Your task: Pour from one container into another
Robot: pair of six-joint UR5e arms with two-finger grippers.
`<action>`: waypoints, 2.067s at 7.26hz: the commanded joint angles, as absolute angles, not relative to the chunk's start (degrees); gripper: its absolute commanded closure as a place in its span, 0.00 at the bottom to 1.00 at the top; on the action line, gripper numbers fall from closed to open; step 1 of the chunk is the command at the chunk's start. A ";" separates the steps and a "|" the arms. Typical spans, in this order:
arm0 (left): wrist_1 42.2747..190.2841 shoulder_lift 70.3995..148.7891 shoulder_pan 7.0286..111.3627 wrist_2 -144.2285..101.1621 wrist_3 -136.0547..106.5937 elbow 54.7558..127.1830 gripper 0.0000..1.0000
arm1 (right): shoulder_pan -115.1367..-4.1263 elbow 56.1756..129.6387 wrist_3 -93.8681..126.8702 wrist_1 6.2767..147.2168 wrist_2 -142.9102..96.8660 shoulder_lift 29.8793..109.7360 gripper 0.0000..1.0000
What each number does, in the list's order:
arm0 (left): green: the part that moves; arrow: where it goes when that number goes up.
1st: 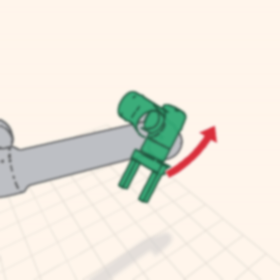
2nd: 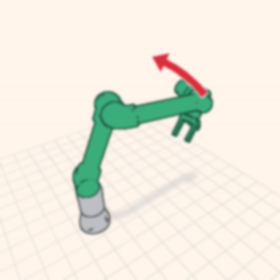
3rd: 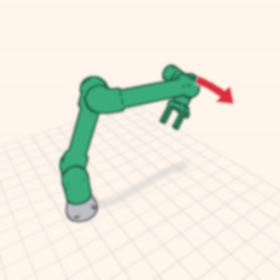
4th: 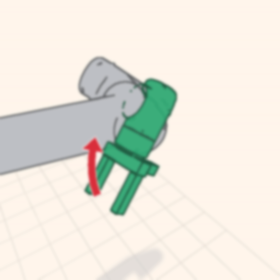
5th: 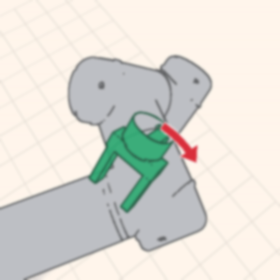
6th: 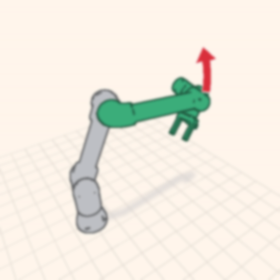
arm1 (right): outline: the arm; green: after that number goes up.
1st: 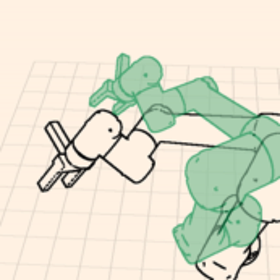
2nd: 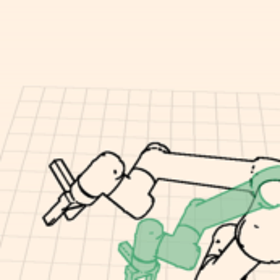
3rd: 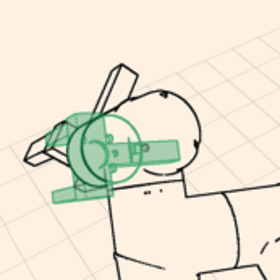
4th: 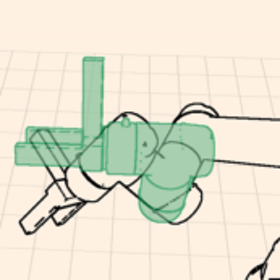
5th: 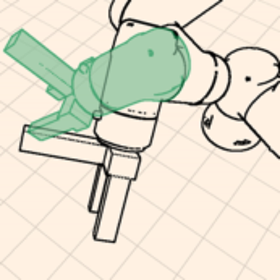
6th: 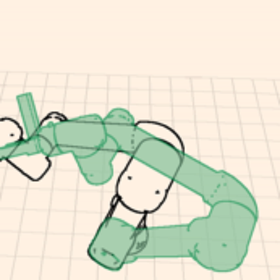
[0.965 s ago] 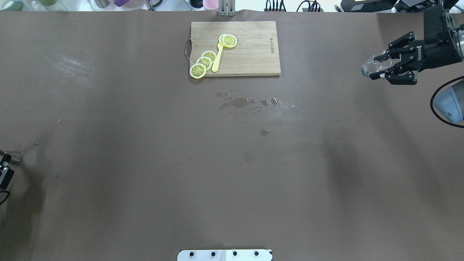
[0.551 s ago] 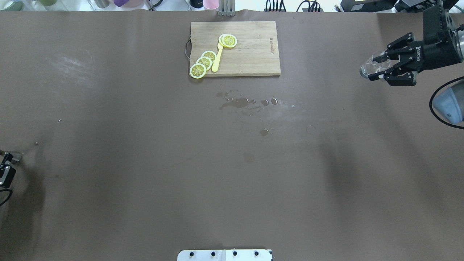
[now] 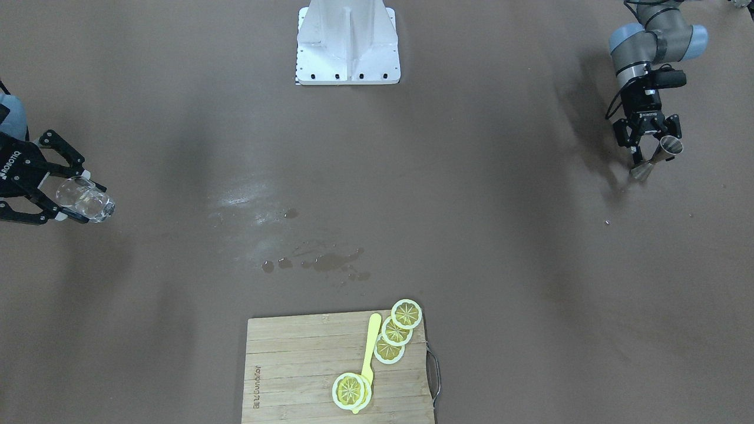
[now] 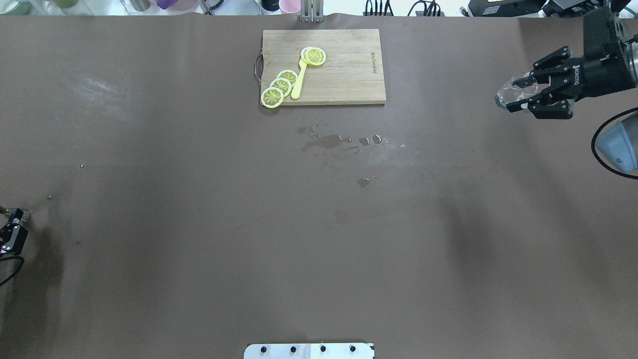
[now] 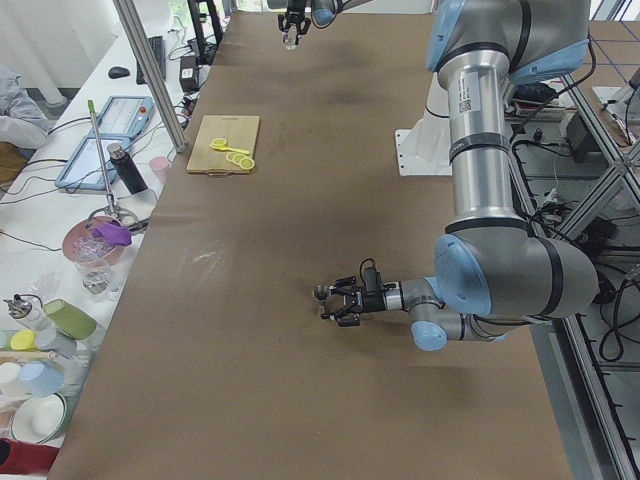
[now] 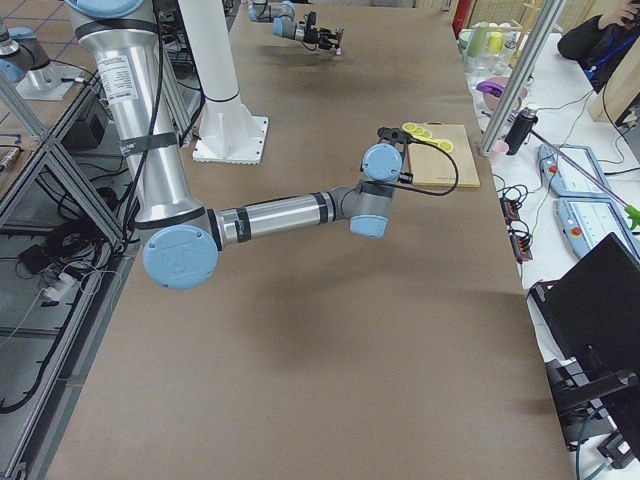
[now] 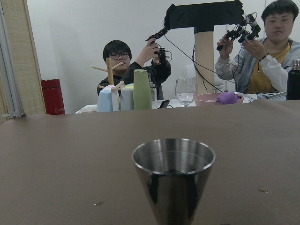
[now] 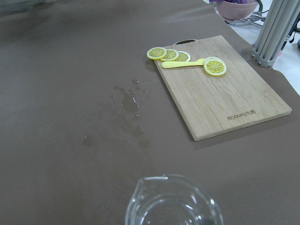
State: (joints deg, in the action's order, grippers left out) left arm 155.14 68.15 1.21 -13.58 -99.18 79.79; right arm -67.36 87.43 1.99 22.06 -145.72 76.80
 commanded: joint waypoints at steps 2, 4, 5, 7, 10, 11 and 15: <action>153.81 67.85 1.40 -13.71 -100.55 80.86 0.44 | -67.24 87.45 2.02 22.06 -145.46 76.82 1.00; 153.72 67.76 1.49 -13.62 -100.55 80.77 0.42 | -66.80 87.36 2.11 22.06 -145.28 76.73 1.00; 153.20 67.76 1.49 -13.62 -100.63 80.51 0.41 | -66.45 87.36 2.11 22.06 -144.67 76.64 1.00; 152.93 67.76 1.58 -13.71 -100.55 80.59 0.41 | -65.83 87.45 2.11 23.55 -144.23 76.12 1.00; 152.93 67.85 1.85 -14.15 -100.55 80.68 0.60 | -65.65 87.71 2.11 23.64 -143.96 76.11 1.00; 152.93 67.76 2.02 -14.15 -100.55 80.68 0.68 | -65.65 87.80 2.02 23.64 -143.96 76.11 1.00; 152.76 67.68 2.37 -13.98 -99.85 83.83 1.00 | -65.65 87.89 2.02 23.55 -144.05 76.11 1.00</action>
